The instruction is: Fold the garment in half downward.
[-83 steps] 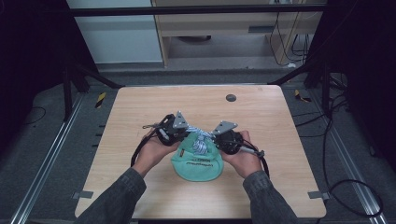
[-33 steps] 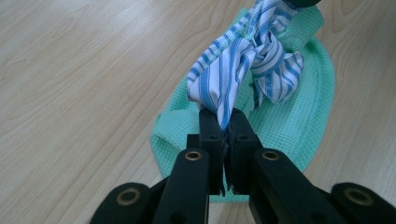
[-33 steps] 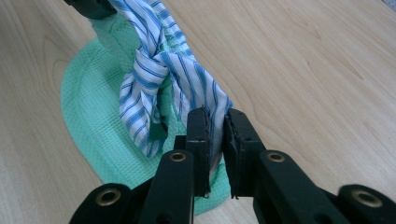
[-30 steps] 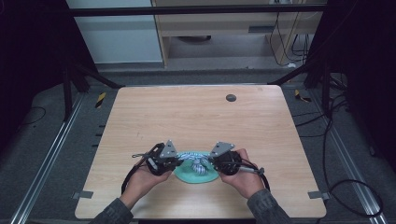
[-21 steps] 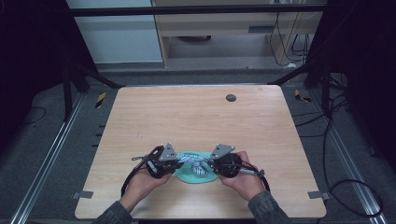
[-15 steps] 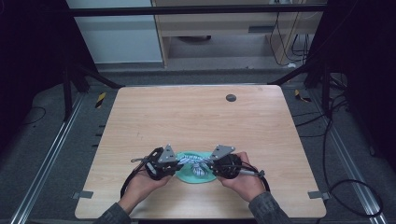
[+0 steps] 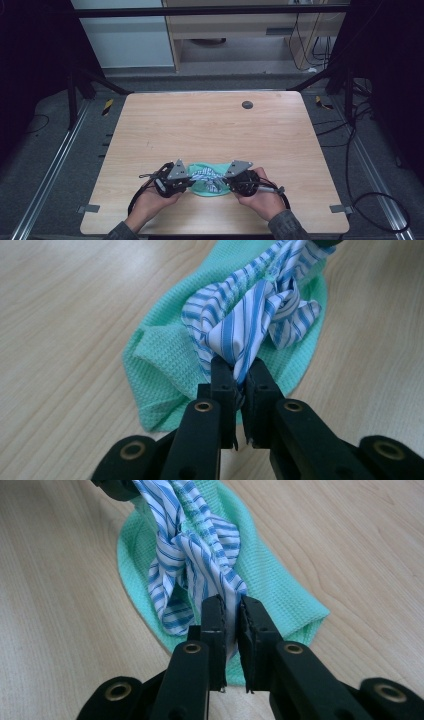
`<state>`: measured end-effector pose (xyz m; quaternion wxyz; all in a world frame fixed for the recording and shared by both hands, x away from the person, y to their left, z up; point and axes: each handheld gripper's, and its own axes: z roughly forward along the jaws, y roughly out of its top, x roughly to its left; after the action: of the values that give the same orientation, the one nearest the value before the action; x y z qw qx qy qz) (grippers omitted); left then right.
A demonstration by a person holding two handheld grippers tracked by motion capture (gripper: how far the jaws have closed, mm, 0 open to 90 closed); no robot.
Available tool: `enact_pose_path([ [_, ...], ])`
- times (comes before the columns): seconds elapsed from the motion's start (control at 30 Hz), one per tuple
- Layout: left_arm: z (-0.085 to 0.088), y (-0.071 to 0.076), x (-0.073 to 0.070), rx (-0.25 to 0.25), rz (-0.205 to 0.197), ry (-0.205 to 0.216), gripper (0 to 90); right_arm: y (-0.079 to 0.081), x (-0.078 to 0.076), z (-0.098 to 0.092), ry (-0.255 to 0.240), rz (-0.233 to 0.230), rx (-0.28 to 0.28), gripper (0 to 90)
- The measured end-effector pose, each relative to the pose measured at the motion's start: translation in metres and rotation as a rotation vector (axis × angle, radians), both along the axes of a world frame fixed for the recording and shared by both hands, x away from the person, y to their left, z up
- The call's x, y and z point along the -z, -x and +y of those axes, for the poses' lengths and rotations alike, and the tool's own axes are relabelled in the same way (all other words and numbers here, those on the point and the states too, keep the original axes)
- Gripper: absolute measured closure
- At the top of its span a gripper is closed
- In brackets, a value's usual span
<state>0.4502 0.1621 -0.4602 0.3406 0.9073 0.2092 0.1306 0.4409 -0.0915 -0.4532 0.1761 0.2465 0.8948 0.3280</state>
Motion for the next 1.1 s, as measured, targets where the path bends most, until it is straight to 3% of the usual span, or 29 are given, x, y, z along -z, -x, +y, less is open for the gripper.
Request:
enact_pose_path([
  [0.23, 0.001, 0.002, 0.007, 0.009, 0.013, -0.011, 86.4, 0.003, 0.003, 0.002, 0.011, 0.004, -0.019, 83.1],
  [0.37, 0.001, -0.004, 0.013, -0.001, 0.015, -0.02, 87.2, 0.002, 0.004, 0.004, 0.01, 0.006, -0.016, 83.2],
  [0.63, -0.003, -0.037, 0.012, -0.045, 0.01, -0.001, 87.8, -0.016, 0.0, 0.005, 0.014, -0.004, 0.017, 83.1],
  [0.73, -0.008, -0.054, 0.009, -0.058, -0.005, 0.009, 87.8, -0.03, -0.004, 0.004, 0.031, -0.011, 0.04, 83.0],
  [0.87, -0.009, -0.062, 0.004, -0.07, -0.02, 0.025, 87.7, -0.037, -0.009, 0.003, 0.033, -0.022, 0.051, 83.0],
  [1.0, -0.008, -0.055, -0.002, -0.058, -0.031, 0.038, 87.0, -0.034, -0.013, 0.003, 0.039, -0.039, 0.041, 82.9],
  [1.1, -0.007, -0.042, 0.0, -0.036, -0.035, 0.02, 84.9, -0.023, -0.011, 0.004, 0.038, -0.045, 0.024, 82.3],
])
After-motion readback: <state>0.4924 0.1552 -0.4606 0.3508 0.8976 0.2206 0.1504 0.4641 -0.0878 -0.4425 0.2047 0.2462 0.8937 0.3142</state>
